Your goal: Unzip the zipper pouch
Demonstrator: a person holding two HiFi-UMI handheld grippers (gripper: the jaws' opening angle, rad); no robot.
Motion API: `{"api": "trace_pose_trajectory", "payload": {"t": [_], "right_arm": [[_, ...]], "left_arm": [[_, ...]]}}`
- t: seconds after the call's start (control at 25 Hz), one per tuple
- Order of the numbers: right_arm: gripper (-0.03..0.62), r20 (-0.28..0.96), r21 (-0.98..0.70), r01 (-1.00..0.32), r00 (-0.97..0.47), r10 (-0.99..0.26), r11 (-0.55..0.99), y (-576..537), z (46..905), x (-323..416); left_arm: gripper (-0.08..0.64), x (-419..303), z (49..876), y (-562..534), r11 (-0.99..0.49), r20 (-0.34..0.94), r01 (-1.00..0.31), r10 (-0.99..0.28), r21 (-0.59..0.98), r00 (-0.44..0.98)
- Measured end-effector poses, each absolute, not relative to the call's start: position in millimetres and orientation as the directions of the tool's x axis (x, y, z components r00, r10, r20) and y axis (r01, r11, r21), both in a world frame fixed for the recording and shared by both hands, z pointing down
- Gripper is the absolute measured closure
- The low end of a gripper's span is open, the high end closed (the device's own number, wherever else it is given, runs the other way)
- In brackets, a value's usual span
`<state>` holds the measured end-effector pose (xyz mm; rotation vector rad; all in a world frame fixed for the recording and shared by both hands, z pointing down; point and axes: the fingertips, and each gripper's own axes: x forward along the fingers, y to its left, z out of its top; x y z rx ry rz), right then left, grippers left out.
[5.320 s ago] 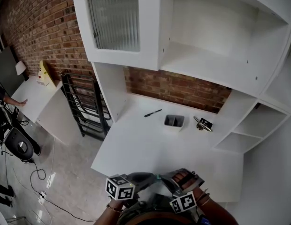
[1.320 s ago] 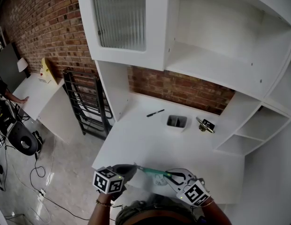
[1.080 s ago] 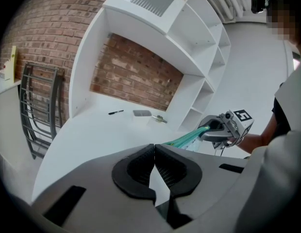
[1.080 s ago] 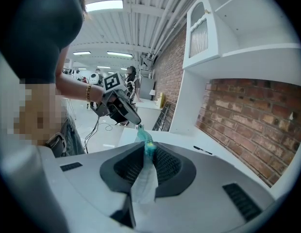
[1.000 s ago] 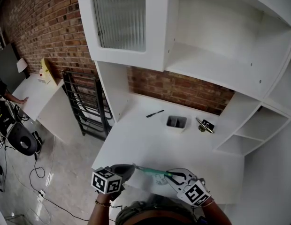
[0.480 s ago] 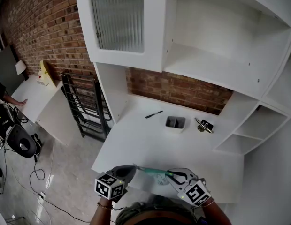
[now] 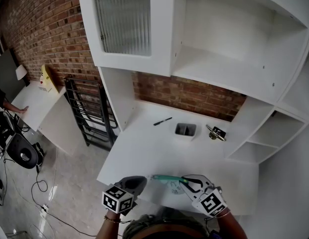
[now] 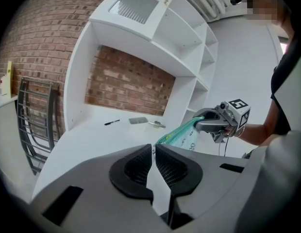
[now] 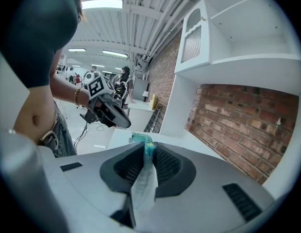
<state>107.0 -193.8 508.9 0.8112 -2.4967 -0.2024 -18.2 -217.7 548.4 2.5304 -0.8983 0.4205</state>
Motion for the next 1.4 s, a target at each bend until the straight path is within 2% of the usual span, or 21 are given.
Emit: {"api": "trace_pose_trajectory", "payload": {"t": [0.8, 1.4], "right_arm": [[0.543, 0.396, 0.374, -0.547, -0.636, -0.662, 0.749, -255.1, 492.4, 137.7], [0.543, 0.407, 0.302, -0.585, -0.634, -0.657, 0.753, -331.5, 516.9, 122.7]], "left_arm": [[0.554, -3.4, 556.5, -208.5, -0.696, 0.388, -0.636, -0.514, 0.333, 0.765], [0.554, -13.6, 566.7, -198.7, -0.654, 0.407, -0.665, -0.531, 0.361, 0.744]]}}
